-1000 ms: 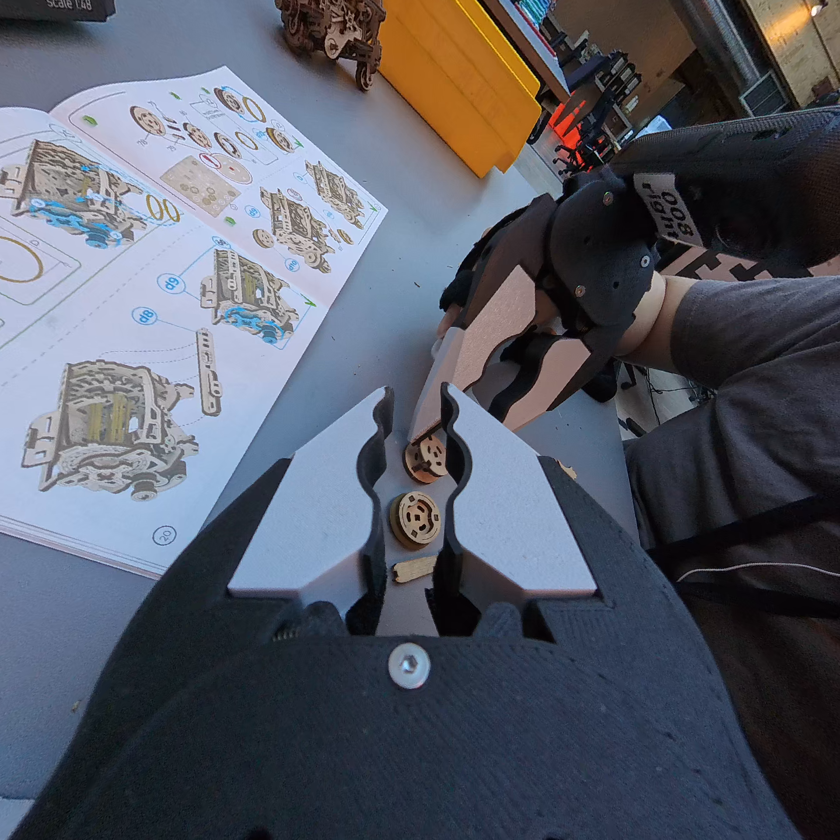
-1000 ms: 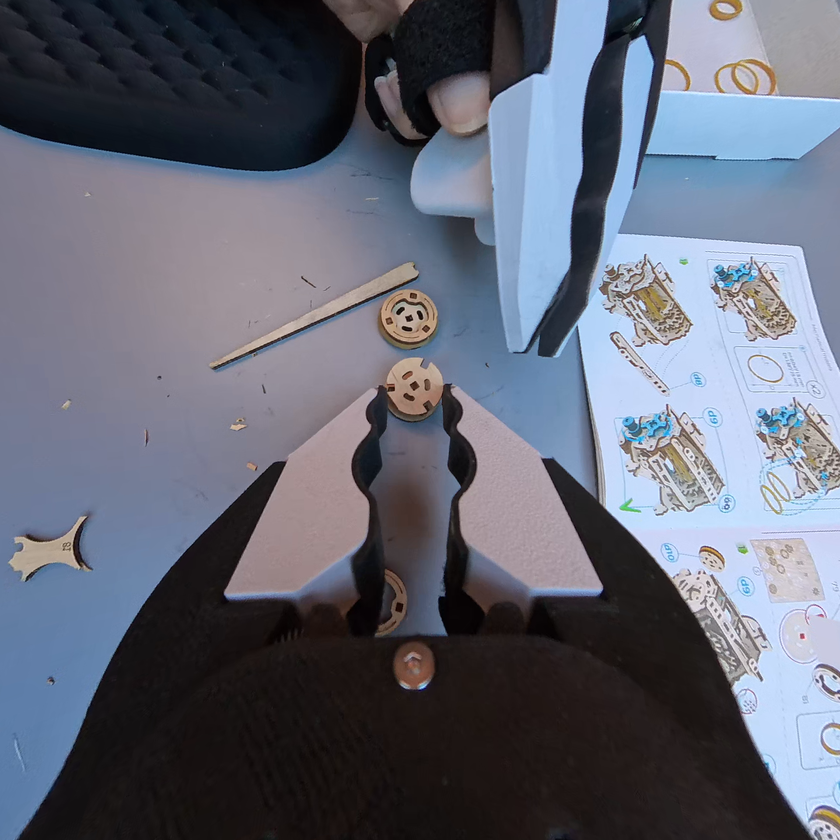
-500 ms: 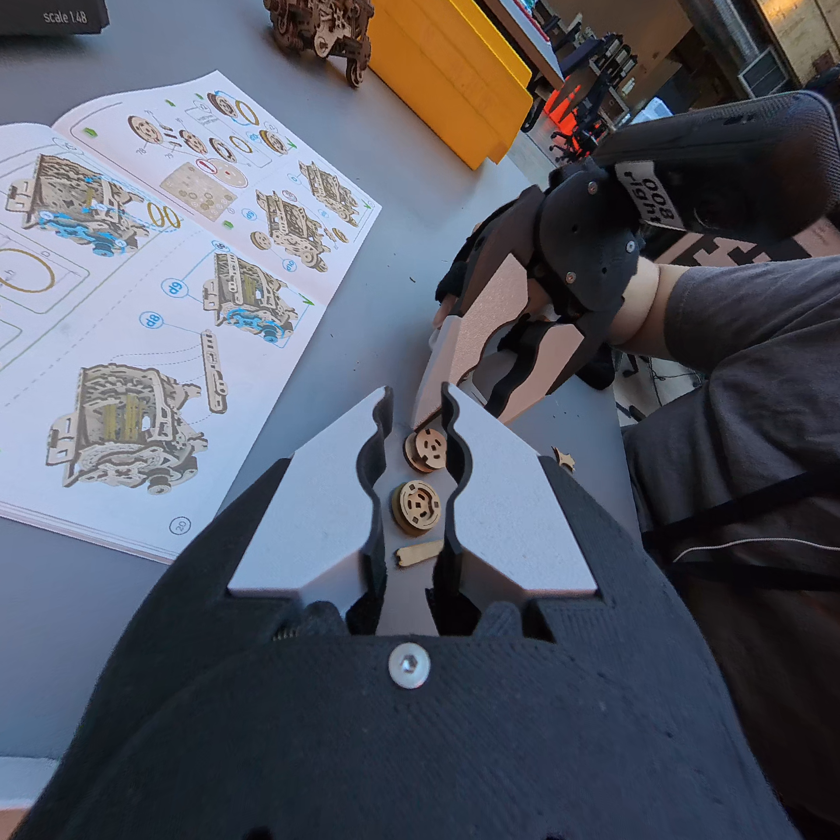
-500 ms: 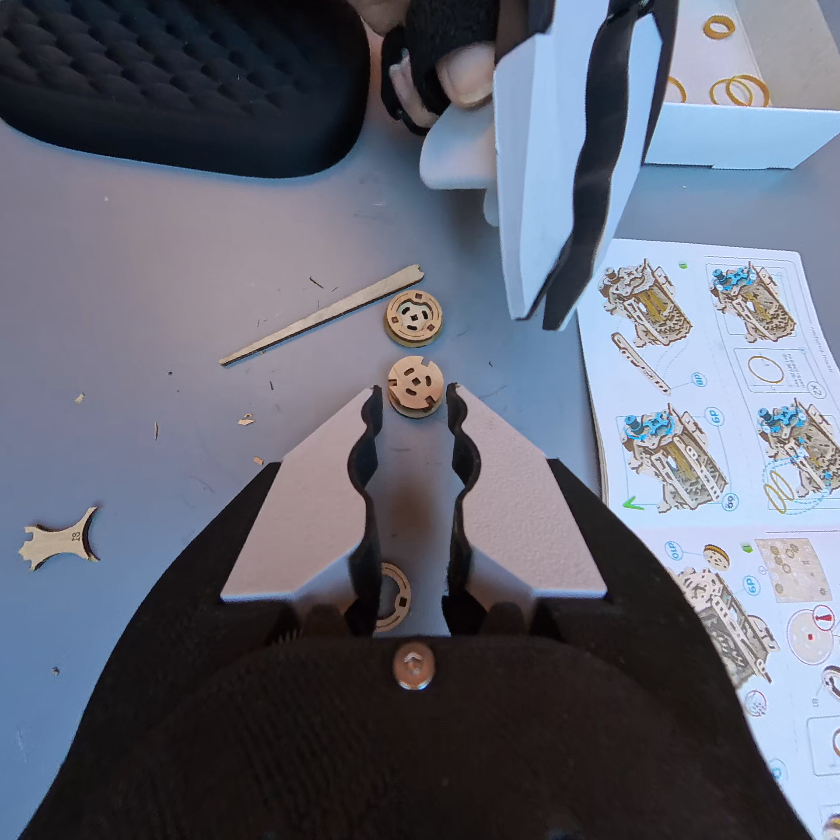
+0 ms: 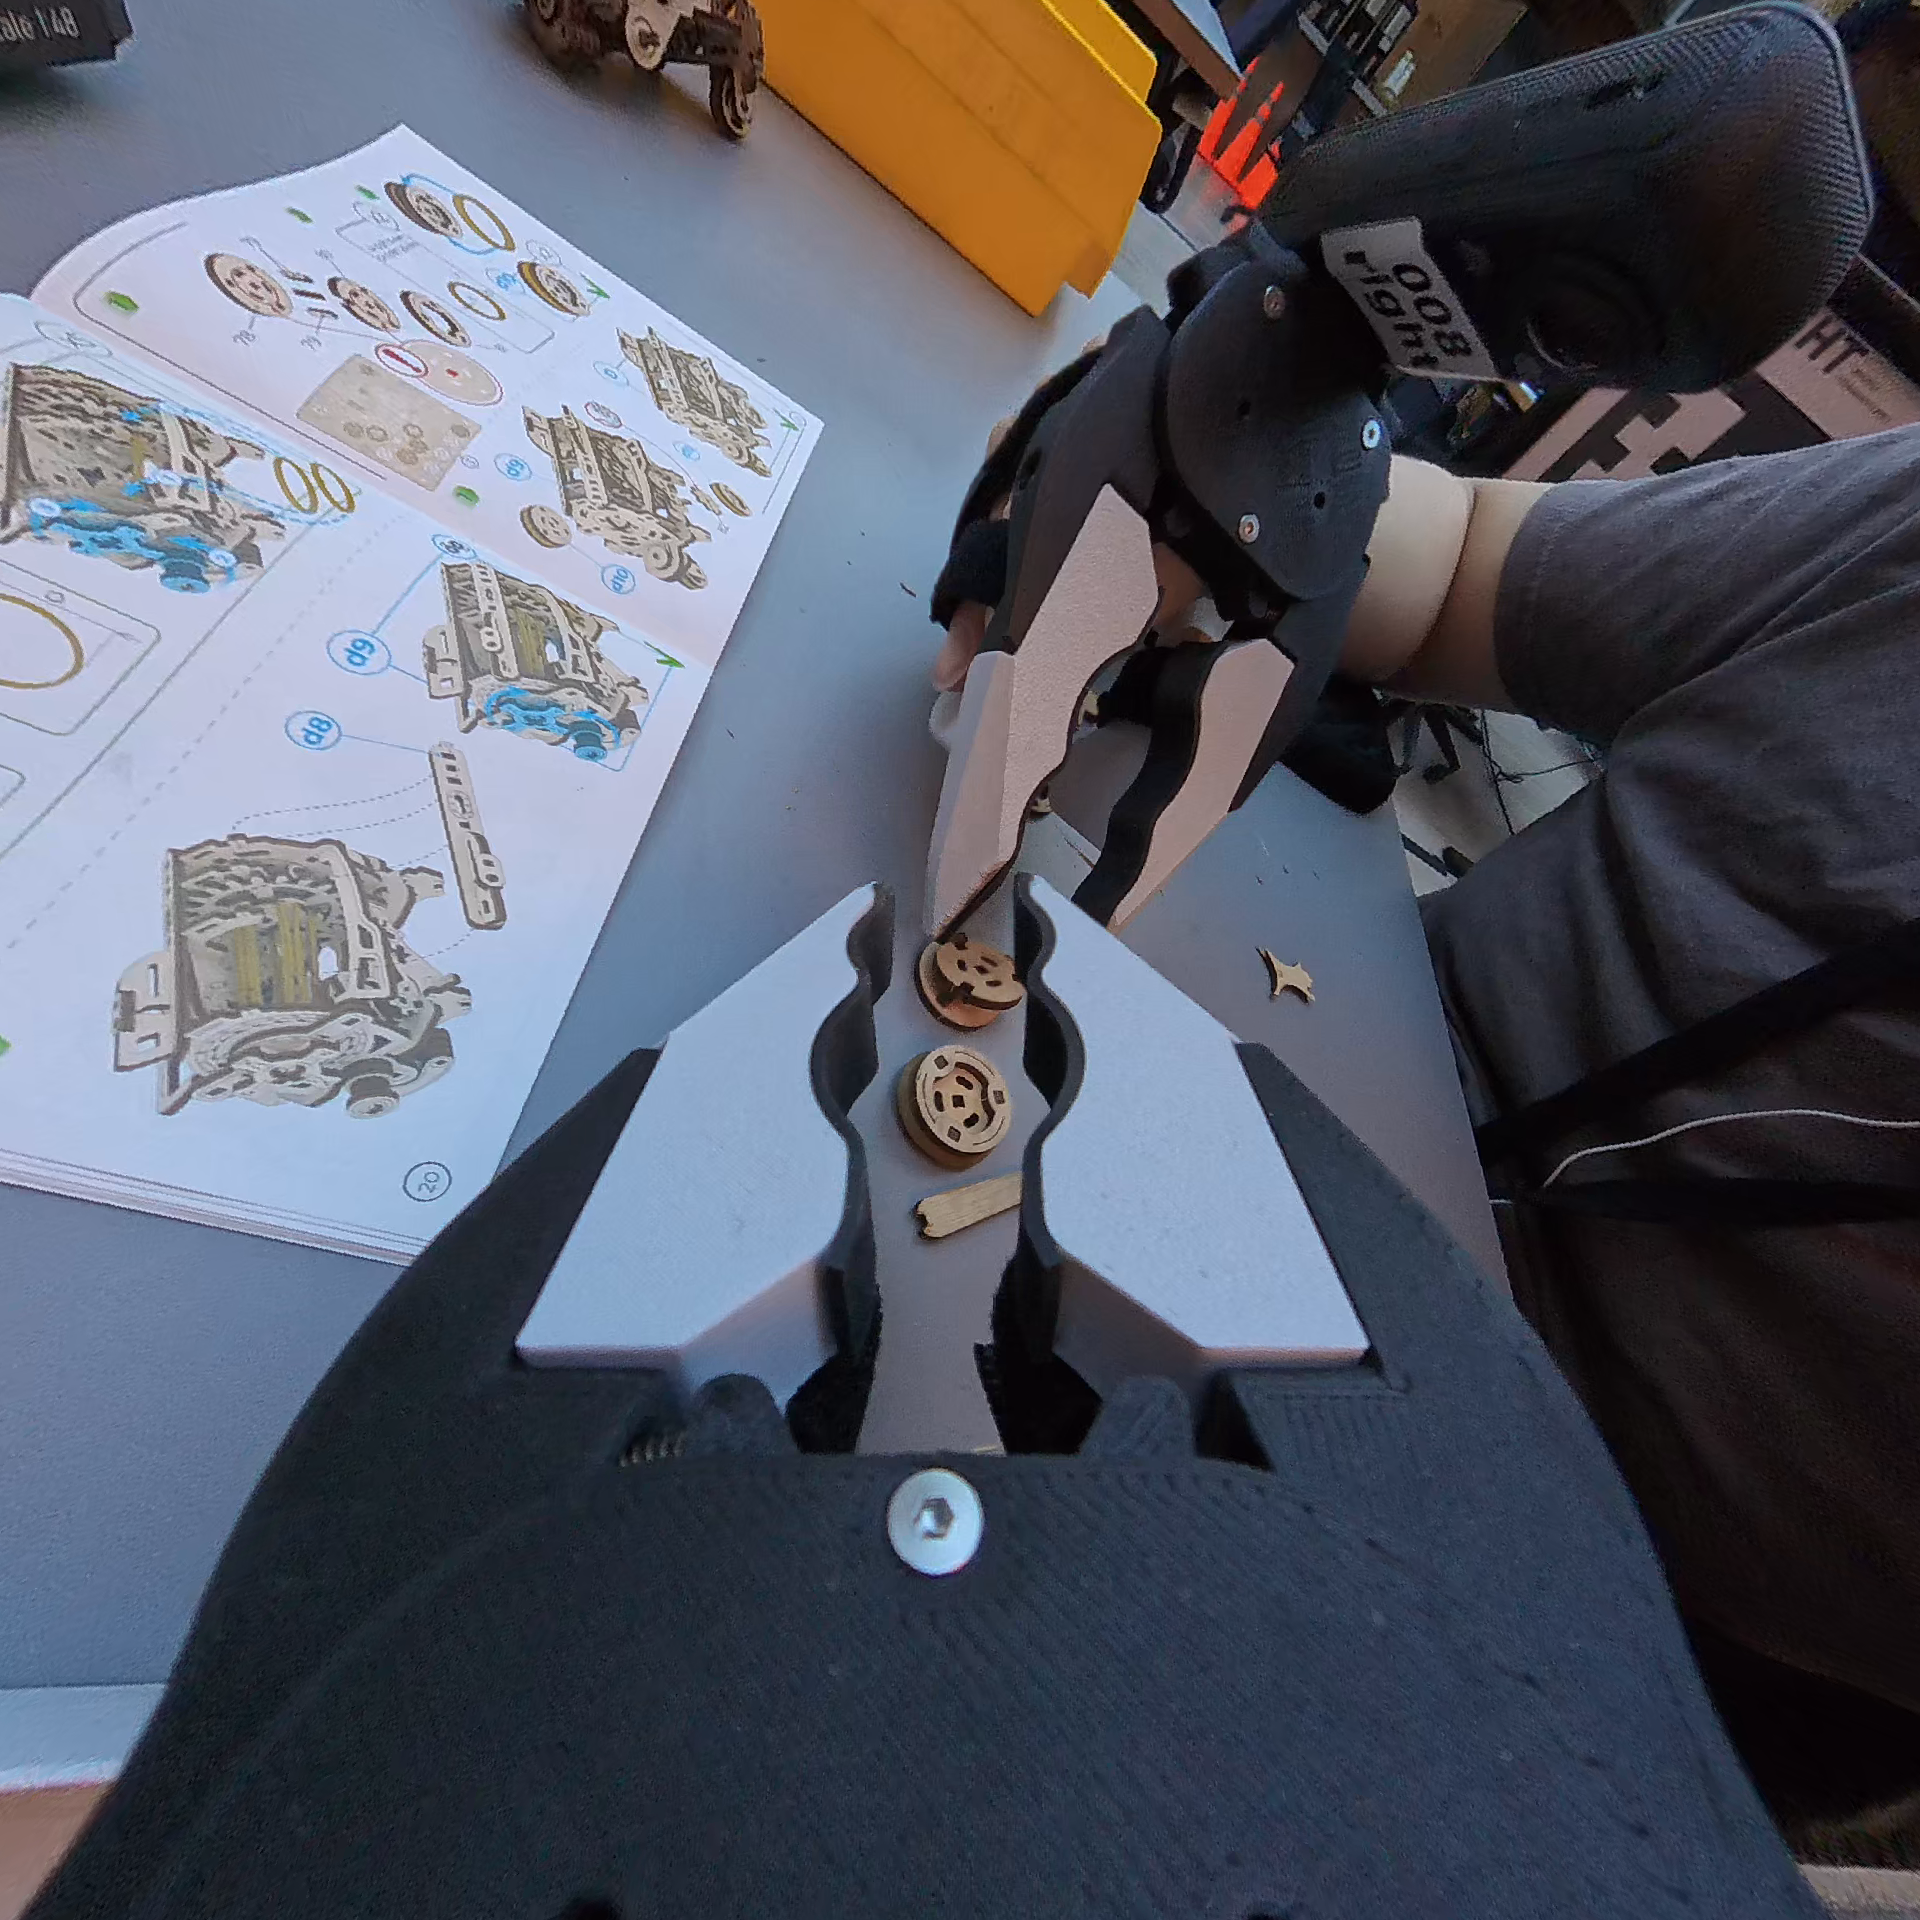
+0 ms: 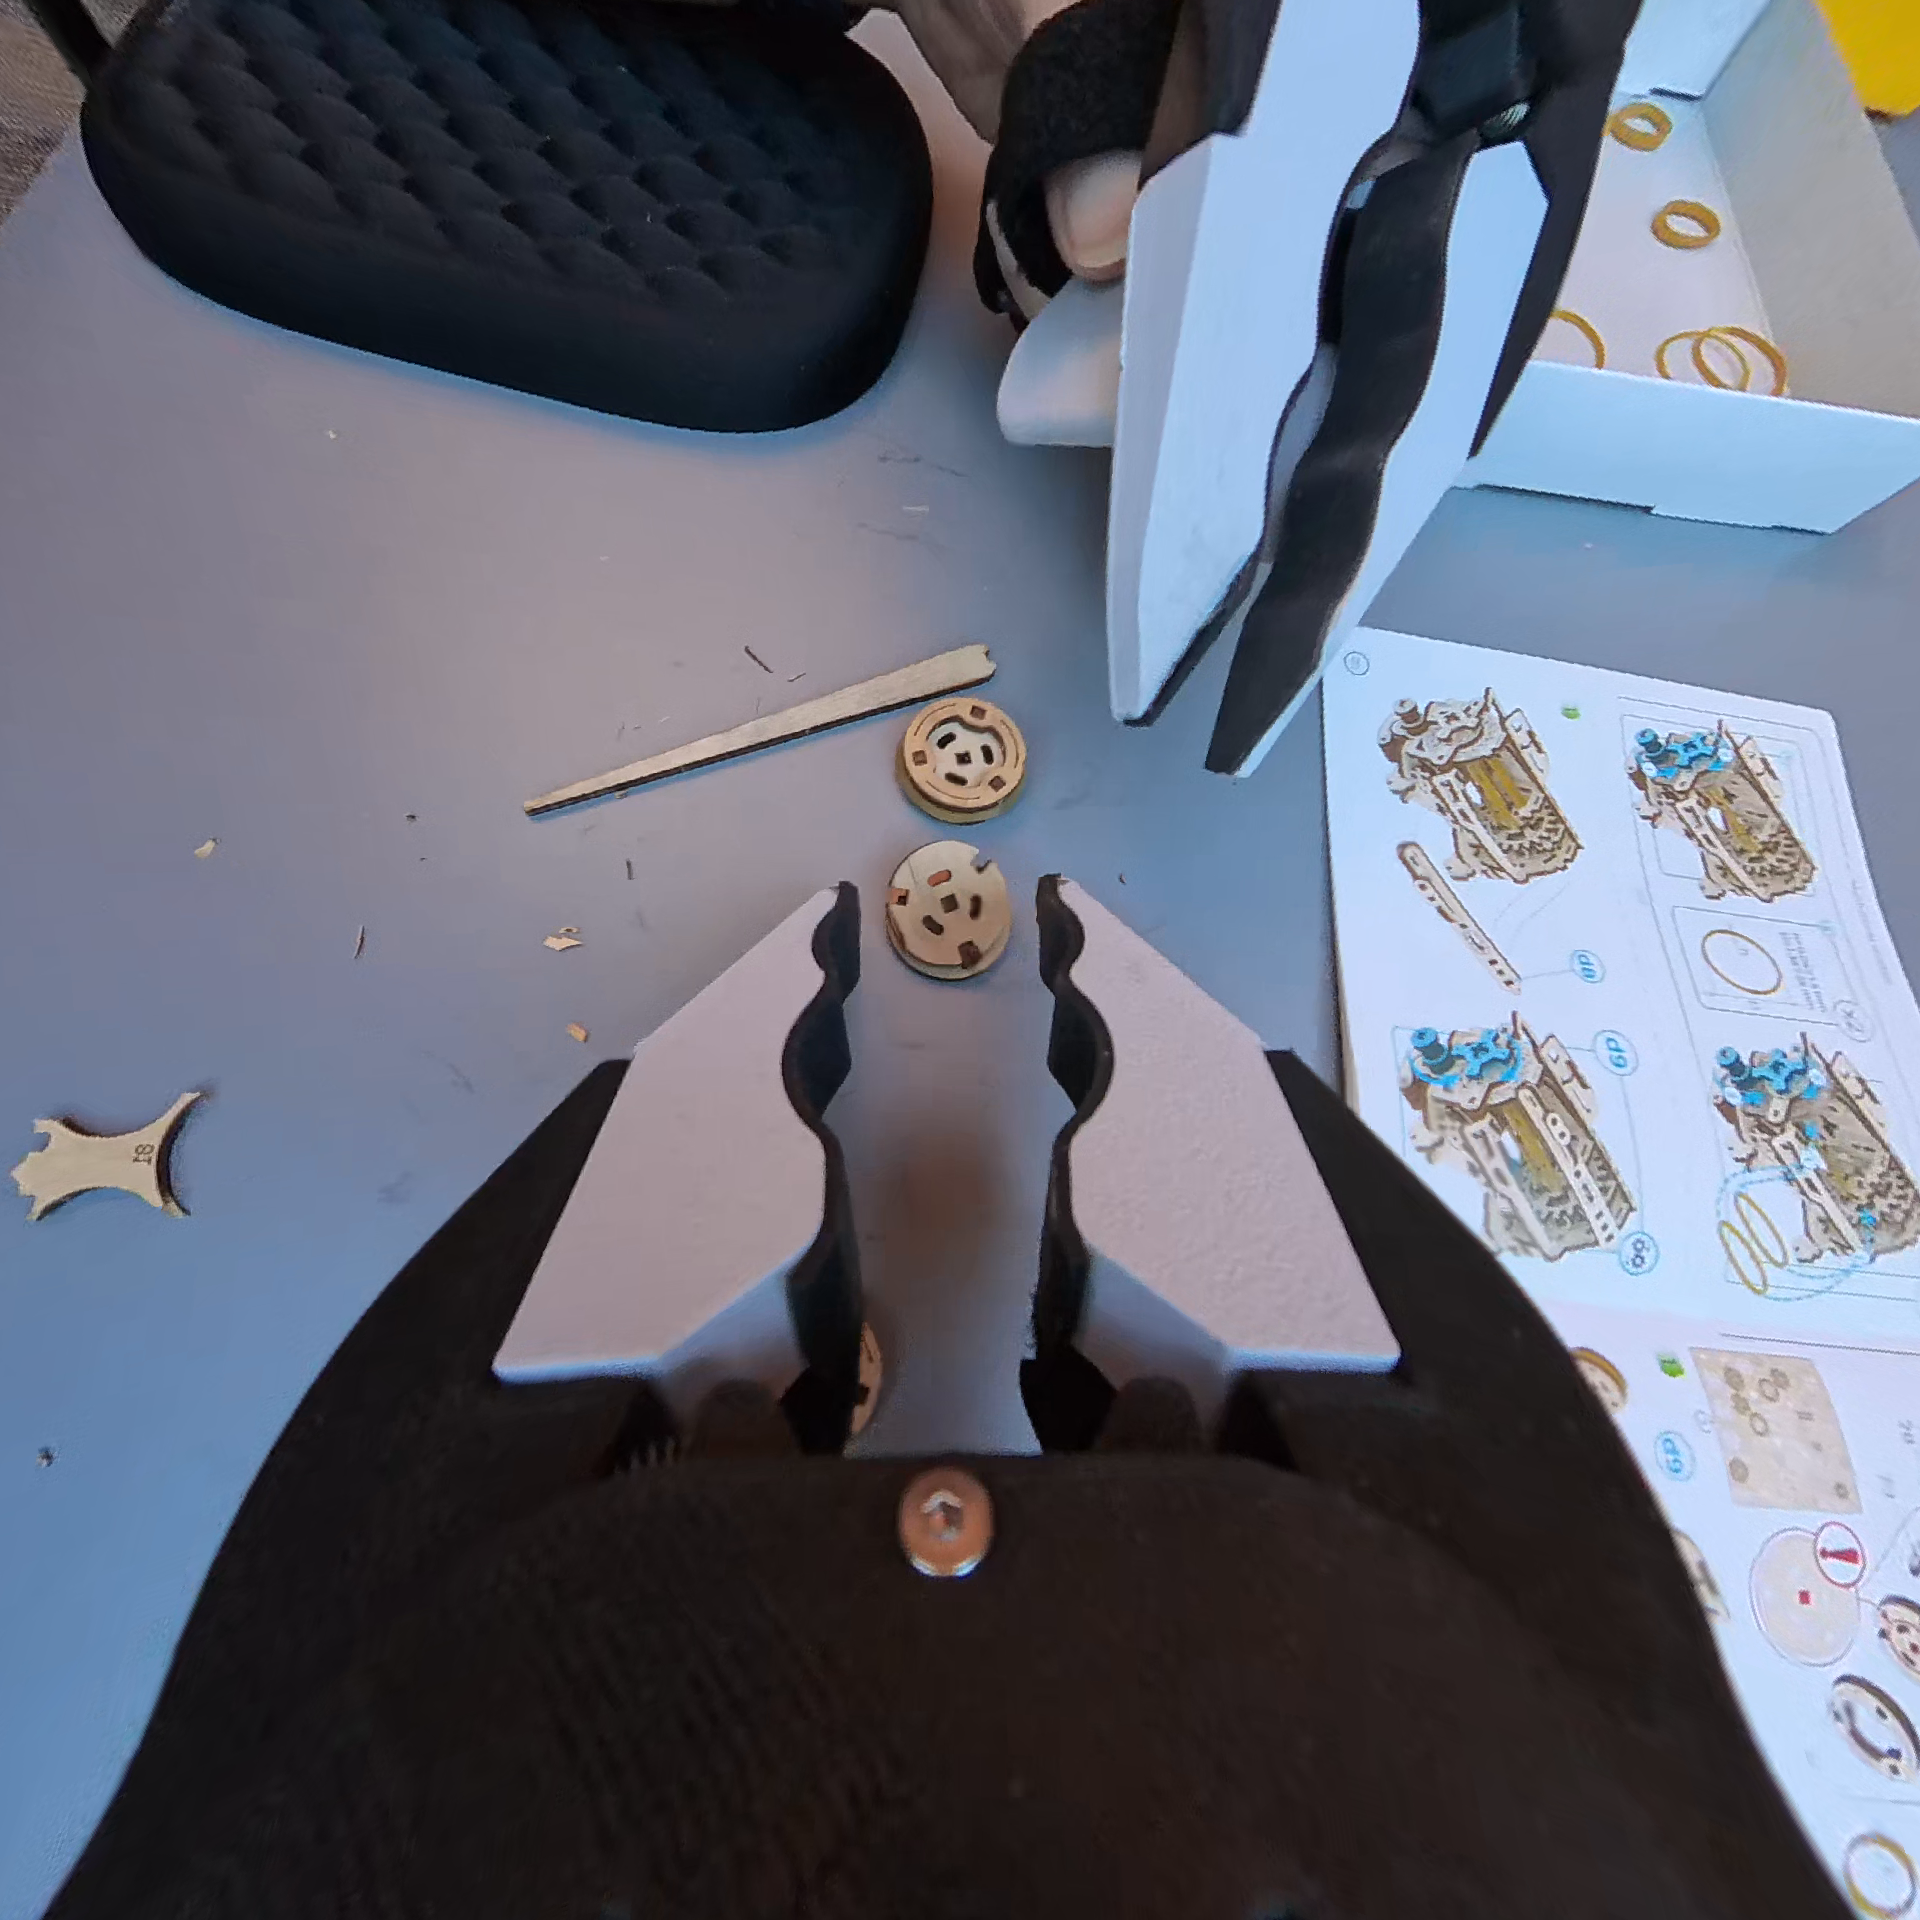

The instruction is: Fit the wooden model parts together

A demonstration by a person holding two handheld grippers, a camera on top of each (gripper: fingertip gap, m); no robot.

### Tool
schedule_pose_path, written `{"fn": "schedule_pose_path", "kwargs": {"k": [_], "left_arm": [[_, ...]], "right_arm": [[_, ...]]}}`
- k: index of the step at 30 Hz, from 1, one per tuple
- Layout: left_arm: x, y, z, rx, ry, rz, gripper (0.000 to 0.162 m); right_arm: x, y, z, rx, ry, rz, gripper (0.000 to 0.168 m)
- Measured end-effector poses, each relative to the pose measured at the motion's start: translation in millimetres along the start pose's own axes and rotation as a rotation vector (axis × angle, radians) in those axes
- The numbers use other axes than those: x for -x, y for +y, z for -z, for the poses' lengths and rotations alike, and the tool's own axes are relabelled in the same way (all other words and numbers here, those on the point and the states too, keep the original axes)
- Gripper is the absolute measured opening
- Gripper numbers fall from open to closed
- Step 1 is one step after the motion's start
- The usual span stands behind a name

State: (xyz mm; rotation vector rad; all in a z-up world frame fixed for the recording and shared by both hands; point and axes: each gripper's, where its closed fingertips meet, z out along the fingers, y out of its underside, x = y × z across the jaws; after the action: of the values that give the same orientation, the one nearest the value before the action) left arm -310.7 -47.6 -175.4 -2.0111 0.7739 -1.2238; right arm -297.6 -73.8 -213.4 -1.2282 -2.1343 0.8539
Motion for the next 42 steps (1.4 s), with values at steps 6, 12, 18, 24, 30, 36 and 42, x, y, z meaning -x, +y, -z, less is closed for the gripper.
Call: {"fn": "schedule_pose_path", "kwargs": {"k": [6, 12, 18, 24, 30, 36, 42], "left_arm": [[3, 0, 1, -0.008, 0.008, 0.016, 0.021], [-3, 8, -1, 0.038, 0.044, -0.013, 0.023], [-12, 25, 0, 0.141, 0.050, -0.184, 0.029], [-11, 27, -9, 0.206, -0.083, -0.384, 0.032], [-9, 42, -21, 0.306, -0.138, -0.457, 0.030], [-7, 45, -25, 0.315, -0.125, -0.418, 0.030], [-11, 35, -23, 0.254, -0.108, -0.431, 0.021]], "right_arm": [[9, -1, 2, -0.068, -0.203, 0.071, 0.035], [2, -1, -2, -0.114, -0.259, 0.008, 0.036], [-1, 1, 2, -0.101, -0.225, -0.007, 0.038], [-4, 14, 4, -0.053, -0.223, -0.042, 0.037], [-2, 17, 1, -0.039, -0.243, -0.044, 0.032], [-1, 16, -1, -0.033, -0.243, -0.020, 0.028], [0, 16, -2, -0.033, -0.246, -0.019, 0.028]]}}
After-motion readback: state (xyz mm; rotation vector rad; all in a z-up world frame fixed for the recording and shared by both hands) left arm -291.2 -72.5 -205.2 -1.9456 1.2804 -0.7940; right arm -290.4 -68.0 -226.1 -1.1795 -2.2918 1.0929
